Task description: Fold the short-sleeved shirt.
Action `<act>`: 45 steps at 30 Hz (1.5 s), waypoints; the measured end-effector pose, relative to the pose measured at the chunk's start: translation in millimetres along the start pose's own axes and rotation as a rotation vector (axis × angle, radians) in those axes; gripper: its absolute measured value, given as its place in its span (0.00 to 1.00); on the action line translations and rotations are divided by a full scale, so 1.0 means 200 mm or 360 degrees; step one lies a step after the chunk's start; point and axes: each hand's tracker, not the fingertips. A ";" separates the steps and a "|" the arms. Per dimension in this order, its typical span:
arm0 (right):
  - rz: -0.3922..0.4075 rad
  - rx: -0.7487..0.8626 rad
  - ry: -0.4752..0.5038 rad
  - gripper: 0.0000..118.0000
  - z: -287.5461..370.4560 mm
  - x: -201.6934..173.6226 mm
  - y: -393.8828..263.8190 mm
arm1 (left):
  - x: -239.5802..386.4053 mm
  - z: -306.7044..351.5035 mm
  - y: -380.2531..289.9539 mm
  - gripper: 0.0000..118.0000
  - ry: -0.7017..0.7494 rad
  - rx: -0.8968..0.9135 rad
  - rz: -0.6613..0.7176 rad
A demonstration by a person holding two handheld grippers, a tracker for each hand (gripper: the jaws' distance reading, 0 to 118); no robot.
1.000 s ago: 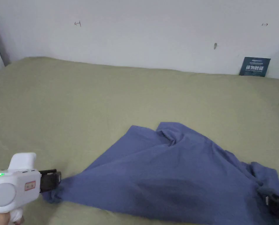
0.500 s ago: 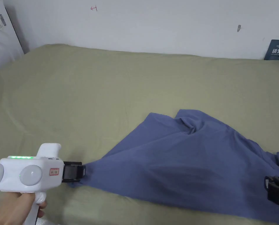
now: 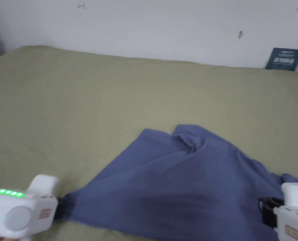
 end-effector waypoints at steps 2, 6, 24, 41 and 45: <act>0.0012 0.0010 -0.0001 0.00 -0.07 0.02 0.09 | 0.00 0.00 0.02 0.02 -0.0008 -0.0005 0.0017; 0.0051 0.0006 -0.0030 0.00 -0.31 0.07 0.33 | -0.01 -0.01 0.02 0.02 -0.0015 0.0006 0.0030; 0.0184 -0.0457 -0.0129 0.91 -1.29 0.23 0.76 | -0.06 -0.08 0.05 0.02 -0.0110 -0.0008 0.0152; 0.0170 0.0065 -0.0031 0.00 -0.24 0.17 0.92 | -0.05 0.18 0.15 0.02 -0.0080 0.0195 0.0246; 0.0187 0.0299 -0.0075 0.00 0.19 0.22 1.00 | -0.02 0.43 0.35 0.02 -0.0104 0.0421 0.0282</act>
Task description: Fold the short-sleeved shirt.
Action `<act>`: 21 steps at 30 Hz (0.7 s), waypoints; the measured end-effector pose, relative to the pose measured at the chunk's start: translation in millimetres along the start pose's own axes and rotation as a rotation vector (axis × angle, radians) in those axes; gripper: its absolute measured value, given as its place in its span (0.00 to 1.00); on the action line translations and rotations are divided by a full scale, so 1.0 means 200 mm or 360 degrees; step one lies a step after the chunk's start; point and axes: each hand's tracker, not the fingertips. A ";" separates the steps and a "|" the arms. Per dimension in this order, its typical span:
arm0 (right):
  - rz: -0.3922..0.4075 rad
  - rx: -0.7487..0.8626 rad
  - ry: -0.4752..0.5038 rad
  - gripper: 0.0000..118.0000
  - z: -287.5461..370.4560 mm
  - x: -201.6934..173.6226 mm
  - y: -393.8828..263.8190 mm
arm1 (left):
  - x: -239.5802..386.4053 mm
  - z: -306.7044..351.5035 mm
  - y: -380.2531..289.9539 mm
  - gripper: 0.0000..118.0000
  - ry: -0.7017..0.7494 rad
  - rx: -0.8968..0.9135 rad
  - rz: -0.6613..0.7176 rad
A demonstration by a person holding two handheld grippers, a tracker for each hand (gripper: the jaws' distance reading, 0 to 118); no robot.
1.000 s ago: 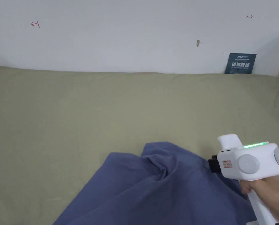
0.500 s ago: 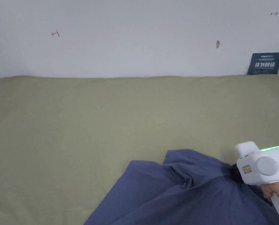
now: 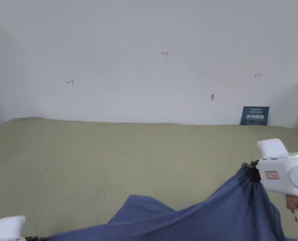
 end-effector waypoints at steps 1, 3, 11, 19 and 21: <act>0.0010 0.0037 -0.0005 0.00 0.08 0.02 0.04 | 0.03 0.05 0.07 0.02 -0.0001 0.0063 -0.0016; 0.0021 0.0160 -0.0070 0.00 0.28 0.05 0.12 | 0.13 0.18 0.24 0.02 -0.0015 0.0184 -0.0061; -0.0089 0.0494 -0.0235 0.00 0.88 0.21 0.38 | 0.43 0.60 0.81 0.02 0.0026 0.0535 -0.0206; -0.0252 0.0595 -0.0303 0.00 1.01 0.34 0.54 | 0.57 0.78 1.21 0.02 0.0104 0.0636 -0.0199; -0.0240 0.0598 -0.0304 0.00 0.98 0.35 0.59 | 0.59 0.79 1.28 0.02 0.0128 0.0624 -0.0217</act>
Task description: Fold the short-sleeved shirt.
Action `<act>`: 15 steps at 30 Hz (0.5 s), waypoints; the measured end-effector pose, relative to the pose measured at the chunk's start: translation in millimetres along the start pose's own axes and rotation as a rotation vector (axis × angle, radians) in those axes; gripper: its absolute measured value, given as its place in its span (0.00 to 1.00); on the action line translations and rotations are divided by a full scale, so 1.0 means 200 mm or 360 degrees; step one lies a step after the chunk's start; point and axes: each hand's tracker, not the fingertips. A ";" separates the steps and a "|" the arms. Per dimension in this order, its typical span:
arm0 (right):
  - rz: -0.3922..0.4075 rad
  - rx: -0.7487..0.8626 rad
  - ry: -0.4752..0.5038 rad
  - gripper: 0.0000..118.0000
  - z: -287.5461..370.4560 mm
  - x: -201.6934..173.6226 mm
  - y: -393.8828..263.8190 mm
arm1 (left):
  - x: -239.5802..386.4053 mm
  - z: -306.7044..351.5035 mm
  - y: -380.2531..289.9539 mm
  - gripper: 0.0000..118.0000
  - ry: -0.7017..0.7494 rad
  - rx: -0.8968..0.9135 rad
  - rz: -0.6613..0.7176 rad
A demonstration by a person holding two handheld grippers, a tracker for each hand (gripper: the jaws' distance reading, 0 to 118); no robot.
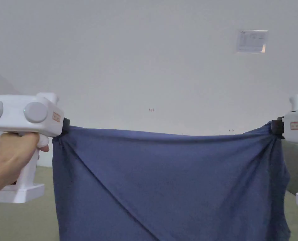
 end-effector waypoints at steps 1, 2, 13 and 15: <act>0.0001 0.0009 -0.0010 0.00 -0.02 -0.01 0.02 | 0.00 0.00 0.02 0.02 0.0010 0.0011 -0.0012; -0.0011 0.0019 -0.0011 0.00 -0.04 -0.02 0.04 | -0.01 -0.01 0.04 0.02 0.0024 0.0029 -0.0022; 0.0117 0.0050 -0.0026 0.00 -0.44 -0.18 0.31 | -0.05 -0.27 0.30 0.02 0.0154 0.0028 0.0013; 0.0122 0.0060 -0.0023 0.00 -0.53 -0.21 0.37 | -0.06 -0.37 0.36 0.02 0.0172 0.0036 0.0042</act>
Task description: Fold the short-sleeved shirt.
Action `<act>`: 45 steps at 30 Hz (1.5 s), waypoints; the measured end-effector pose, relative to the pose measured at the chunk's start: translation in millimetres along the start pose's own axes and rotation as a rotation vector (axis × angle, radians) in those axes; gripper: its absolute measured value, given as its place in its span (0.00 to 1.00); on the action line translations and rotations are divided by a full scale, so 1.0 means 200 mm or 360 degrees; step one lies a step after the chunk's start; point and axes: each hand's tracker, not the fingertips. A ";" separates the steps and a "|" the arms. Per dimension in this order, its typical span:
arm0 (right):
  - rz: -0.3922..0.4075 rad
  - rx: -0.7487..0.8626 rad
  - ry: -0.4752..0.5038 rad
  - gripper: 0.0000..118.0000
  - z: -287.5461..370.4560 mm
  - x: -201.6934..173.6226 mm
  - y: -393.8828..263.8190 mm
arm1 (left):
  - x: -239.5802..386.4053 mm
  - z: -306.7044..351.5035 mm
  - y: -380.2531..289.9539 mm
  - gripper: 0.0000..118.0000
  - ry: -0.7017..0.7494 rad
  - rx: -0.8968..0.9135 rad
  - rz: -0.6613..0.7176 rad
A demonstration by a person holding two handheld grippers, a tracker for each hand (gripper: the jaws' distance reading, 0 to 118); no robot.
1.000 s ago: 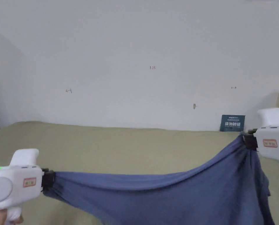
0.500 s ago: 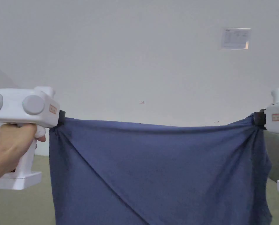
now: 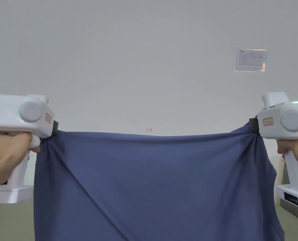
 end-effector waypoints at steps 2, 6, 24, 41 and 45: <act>0.0029 0.0003 -0.0011 0.00 -0.09 -0.02 0.04 | 0.02 -0.08 0.04 0.02 0.0022 -0.0001 -0.0001; 0.0033 0.0007 -0.0036 0.00 -0.30 -0.04 0.13 | 0.07 -0.27 0.13 0.02 0.0052 0.0004 -0.0043; 0.0040 -0.0171 -0.0090 0.00 -0.94 -0.15 -0.21 | 0.25 -0.92 -0.11 0.02 0.0106 -0.0039 -0.0196; -0.0158 -0.0726 0.0070 0.00 -0.18 -0.13 -1.71 | -0.01 -0.61 -1.51 0.02 -0.0150 -0.0535 -0.0091; -0.0146 -0.0812 0.0096 0.00 0.12 -0.12 -1.94 | -0.08 -0.40 -1.78 0.02 -0.0142 -0.0624 -0.0095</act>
